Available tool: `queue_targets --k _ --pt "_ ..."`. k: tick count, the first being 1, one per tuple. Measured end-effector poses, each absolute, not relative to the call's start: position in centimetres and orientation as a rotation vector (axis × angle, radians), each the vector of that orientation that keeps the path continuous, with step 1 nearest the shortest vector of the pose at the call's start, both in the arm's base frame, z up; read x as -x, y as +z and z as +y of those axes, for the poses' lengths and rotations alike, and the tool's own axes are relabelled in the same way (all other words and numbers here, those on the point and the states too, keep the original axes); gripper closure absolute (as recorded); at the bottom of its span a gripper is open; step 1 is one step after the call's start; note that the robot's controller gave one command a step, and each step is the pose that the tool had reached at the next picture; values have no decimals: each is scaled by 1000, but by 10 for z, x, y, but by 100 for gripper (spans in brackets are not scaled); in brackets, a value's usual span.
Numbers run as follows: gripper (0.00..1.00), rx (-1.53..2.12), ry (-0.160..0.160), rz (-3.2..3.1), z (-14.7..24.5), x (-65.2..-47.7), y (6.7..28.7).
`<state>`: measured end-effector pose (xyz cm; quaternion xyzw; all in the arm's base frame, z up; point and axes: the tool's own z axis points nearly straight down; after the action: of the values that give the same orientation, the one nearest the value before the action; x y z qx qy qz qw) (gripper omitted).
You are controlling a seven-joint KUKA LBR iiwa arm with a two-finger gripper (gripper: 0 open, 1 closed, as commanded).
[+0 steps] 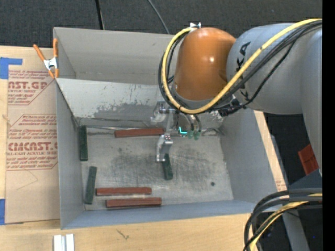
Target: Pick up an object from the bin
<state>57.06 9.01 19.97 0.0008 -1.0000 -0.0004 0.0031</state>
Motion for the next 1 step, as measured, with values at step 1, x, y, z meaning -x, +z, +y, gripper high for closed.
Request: queue_targets --k 1 --pt "0 -1 -2 -3143 90 -572 204"
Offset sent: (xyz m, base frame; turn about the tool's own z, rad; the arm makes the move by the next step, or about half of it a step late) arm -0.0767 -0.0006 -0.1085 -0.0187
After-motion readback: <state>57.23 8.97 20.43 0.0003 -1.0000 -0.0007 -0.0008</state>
